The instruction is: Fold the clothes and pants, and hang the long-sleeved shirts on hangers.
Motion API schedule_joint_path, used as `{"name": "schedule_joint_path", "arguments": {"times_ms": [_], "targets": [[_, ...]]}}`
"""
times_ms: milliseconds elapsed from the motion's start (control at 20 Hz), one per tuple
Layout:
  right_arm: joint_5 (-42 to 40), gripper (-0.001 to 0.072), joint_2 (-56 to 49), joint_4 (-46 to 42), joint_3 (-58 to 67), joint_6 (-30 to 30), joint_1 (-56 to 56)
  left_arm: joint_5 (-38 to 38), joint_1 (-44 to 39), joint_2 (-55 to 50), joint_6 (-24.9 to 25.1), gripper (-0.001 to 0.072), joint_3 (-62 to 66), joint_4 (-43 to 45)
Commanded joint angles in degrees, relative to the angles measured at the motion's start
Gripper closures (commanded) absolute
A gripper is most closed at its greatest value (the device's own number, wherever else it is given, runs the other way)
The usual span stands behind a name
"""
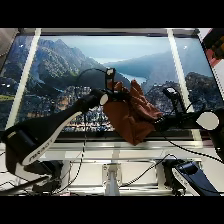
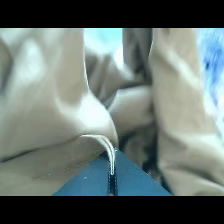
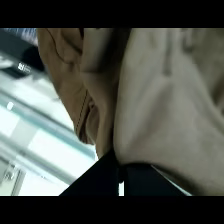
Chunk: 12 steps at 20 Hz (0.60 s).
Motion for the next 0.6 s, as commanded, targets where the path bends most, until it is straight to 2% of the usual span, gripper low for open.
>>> {"name": "schedule_joint_path", "arguments": {"times_ms": [0, 200, 400, 550], "targets": [[-9.0, 0.0698, 0.0, -5.0, 0.1, 2.5, 0.0, 0.4, 3.4, 7.4, -0.1, 0.0698, 0.0, 7.8], [-18.0, 0.0698, 0.0, -13.5, 1.3, 9.7, -0.1, 0.2, 9.0, 19.8, -0.1, 0.0697, 0.0, 17.0], [-23.0, 0.0699, 0.0, -13.8, 4.9, 11.3, -4.6, -0.2, 14.0, 29.4, 0.6, 0.0697, 0.0, 19.1], [-27.8, 0.0699, 0.0, -12.5, 9.9, 11.3, -8.1, -0.1, 15.8, 35.5, 3.0, 0.0697, 0.0, 19.1]]}}
